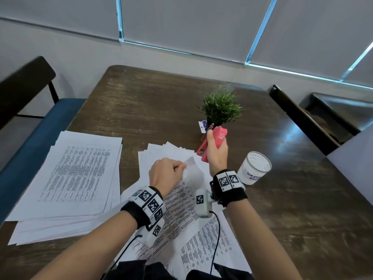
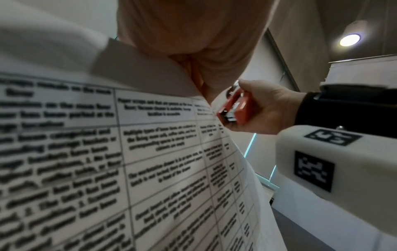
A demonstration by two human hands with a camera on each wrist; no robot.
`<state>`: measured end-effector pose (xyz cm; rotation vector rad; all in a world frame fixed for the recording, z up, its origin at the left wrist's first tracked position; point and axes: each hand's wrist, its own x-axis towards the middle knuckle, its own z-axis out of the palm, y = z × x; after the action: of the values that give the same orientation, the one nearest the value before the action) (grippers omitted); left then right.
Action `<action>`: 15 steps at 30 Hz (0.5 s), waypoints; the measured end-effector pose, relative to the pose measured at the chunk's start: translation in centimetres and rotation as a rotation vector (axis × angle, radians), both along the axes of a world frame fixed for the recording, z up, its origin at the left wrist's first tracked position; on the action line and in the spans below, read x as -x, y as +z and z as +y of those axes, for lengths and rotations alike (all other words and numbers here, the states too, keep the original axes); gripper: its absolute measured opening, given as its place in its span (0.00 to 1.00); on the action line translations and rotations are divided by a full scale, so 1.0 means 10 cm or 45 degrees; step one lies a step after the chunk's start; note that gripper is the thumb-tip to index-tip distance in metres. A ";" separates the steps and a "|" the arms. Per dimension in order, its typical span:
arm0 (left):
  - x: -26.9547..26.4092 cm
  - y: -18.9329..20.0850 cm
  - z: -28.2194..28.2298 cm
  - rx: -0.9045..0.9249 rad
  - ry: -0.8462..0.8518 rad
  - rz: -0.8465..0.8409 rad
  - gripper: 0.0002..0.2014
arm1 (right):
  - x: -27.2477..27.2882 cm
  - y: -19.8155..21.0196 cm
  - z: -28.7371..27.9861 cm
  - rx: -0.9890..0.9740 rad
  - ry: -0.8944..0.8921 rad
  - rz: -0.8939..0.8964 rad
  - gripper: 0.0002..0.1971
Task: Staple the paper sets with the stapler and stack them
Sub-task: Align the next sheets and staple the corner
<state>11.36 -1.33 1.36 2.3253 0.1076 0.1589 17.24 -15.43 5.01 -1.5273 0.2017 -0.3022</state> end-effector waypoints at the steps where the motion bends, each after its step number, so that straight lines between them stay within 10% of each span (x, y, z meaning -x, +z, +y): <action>1: 0.00 0.01 -0.01 0.007 -0.005 -0.012 0.12 | 0.01 -0.01 0.05 0.011 0.060 0.019 0.04; 15: -0.03 0.03 -0.01 0.013 -0.011 -0.033 0.13 | -0.07 -0.11 0.31 -0.133 -0.011 0.189 0.14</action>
<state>11.67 -1.47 1.68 2.3127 0.0850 0.1837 17.98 -12.36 3.90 -1.4462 0.3364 -0.1819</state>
